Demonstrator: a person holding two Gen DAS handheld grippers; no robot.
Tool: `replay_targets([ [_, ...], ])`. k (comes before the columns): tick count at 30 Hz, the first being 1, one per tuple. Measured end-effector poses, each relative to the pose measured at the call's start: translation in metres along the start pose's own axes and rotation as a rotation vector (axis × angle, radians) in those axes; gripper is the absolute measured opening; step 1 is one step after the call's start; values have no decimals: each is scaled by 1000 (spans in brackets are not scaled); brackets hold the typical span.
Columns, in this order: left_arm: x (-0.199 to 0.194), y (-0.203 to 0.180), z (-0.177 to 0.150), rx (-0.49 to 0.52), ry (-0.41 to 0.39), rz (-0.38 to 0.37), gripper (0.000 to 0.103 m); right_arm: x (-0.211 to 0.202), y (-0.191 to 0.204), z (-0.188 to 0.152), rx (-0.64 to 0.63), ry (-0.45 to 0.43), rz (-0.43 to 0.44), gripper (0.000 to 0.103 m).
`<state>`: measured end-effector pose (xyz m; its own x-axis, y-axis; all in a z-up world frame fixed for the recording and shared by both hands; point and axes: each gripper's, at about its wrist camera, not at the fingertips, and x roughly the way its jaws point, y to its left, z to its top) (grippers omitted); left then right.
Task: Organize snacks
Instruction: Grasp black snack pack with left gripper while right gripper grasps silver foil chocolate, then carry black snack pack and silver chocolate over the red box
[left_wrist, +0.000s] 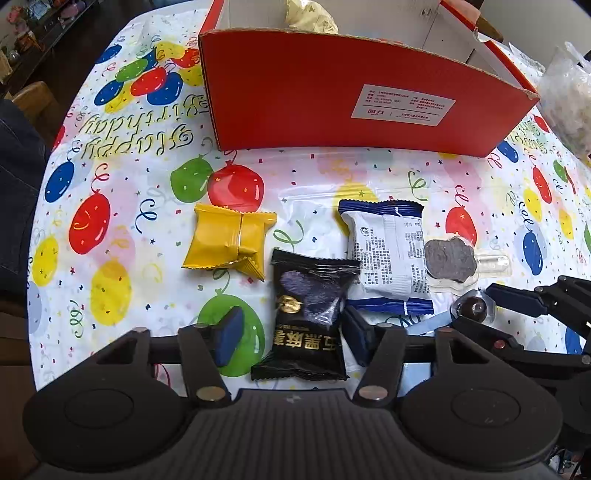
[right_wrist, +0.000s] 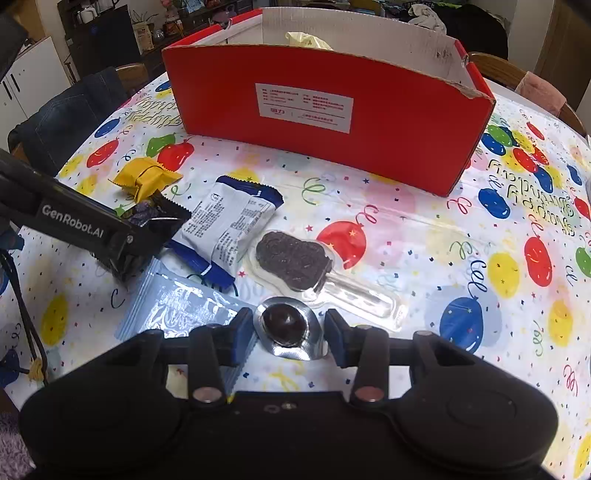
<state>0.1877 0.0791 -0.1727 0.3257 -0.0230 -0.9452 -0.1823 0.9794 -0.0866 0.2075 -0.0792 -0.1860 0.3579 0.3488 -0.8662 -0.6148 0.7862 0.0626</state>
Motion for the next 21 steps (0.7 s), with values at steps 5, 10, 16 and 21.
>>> replay_targets([
  [5, 1, 0, -2, 7, 4, 5, 38, -3, -4, 0, 20, -3, 9, 35],
  [10, -1, 3, -4, -5, 3, -1, 35, -5, -7, -1, 40, -1, 21, 34],
  [16, -7, 9, -7, -35, -4, -15, 33, -10, -13, -2, 75, -8, 25, 32],
  [21, -17, 13, -13, -65, -18, -38, 33, -18, -20, -2, 105, -24, 28, 31],
])
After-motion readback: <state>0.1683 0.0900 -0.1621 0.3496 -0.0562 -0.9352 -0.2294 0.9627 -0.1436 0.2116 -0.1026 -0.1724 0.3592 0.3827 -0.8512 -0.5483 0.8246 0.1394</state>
